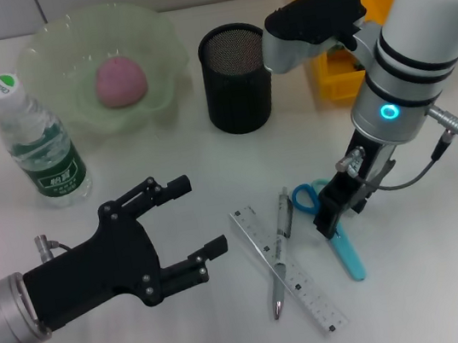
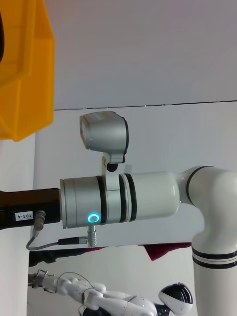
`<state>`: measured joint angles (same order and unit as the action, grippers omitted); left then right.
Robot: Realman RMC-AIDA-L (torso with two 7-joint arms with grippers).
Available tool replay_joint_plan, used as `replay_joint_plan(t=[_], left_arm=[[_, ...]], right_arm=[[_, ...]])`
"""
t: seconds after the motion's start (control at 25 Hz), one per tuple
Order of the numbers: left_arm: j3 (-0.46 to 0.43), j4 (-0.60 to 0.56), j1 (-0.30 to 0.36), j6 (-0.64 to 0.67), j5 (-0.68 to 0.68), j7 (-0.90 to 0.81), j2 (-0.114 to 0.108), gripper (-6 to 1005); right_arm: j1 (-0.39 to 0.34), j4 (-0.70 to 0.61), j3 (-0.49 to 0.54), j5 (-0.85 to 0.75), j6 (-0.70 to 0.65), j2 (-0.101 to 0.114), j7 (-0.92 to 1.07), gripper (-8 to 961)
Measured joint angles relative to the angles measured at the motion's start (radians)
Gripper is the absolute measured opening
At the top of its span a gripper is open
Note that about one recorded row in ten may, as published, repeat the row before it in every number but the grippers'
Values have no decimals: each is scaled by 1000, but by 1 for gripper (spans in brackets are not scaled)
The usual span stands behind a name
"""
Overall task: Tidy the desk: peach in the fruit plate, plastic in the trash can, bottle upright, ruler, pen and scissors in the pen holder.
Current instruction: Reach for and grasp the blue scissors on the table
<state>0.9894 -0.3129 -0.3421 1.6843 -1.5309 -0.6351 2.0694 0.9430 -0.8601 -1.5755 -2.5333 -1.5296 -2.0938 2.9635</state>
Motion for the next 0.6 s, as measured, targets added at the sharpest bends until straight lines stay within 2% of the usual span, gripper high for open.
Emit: replay_joint_plan(t=[0.6], left_arm=[[9, 0, -5, -6, 0, 1, 2, 802]], right_arm=[[11, 7, -11, 1, 9, 0, 0, 573]])
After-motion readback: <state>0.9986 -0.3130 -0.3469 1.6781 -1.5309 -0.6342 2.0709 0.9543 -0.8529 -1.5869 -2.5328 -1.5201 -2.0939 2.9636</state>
